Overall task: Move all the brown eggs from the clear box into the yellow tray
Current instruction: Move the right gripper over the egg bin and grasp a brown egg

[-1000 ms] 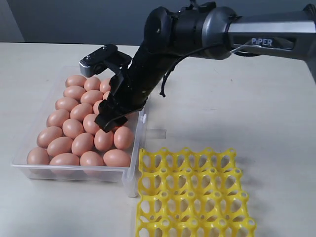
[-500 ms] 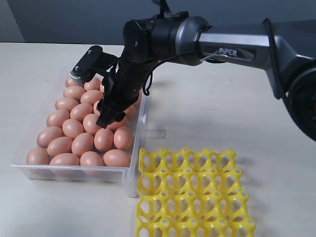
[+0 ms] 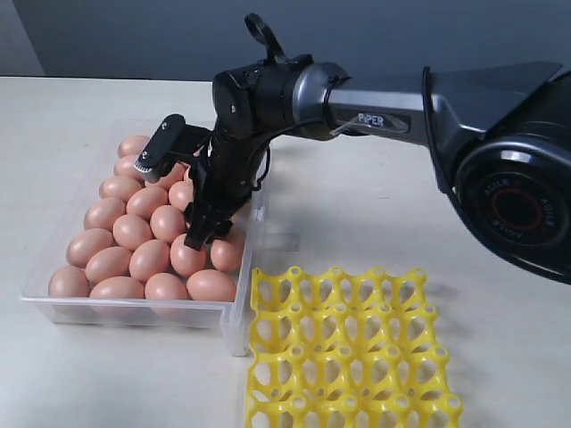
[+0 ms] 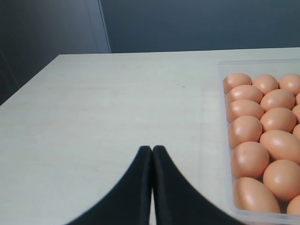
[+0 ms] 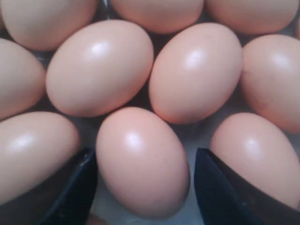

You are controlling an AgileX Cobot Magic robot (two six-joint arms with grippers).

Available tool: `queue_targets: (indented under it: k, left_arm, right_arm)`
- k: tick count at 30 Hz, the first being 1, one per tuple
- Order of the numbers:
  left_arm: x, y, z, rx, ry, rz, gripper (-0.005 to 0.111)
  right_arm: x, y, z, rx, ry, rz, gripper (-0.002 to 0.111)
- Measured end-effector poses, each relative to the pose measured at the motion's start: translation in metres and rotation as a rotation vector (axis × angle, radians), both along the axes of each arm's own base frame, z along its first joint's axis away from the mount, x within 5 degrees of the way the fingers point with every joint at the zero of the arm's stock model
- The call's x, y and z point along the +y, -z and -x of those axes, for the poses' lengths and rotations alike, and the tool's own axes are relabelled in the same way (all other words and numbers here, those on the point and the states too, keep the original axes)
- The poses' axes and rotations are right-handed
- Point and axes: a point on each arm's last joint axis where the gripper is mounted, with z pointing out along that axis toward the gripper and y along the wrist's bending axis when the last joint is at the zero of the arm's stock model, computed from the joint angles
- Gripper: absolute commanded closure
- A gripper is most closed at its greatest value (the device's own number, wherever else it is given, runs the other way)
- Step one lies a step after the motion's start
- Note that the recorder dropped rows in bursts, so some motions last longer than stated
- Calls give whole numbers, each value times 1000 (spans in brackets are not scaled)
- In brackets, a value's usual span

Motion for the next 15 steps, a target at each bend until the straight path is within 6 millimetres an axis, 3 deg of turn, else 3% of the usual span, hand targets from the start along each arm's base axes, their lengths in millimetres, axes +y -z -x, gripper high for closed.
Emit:
queue_targets:
  k: [8, 12, 15]
  left_arm:
    - [0, 0, 0, 0, 0, 0, 106]
    - [0, 0, 0, 0, 0, 0, 106]
    - [0, 0, 0, 0, 0, 0, 106]
  right_arm:
    - [1, 9, -2, 2, 3, 7, 51]
    - [1, 9, -2, -1, 2, 7, 70]
    - [1, 9, -2, -1, 2, 7, 93]
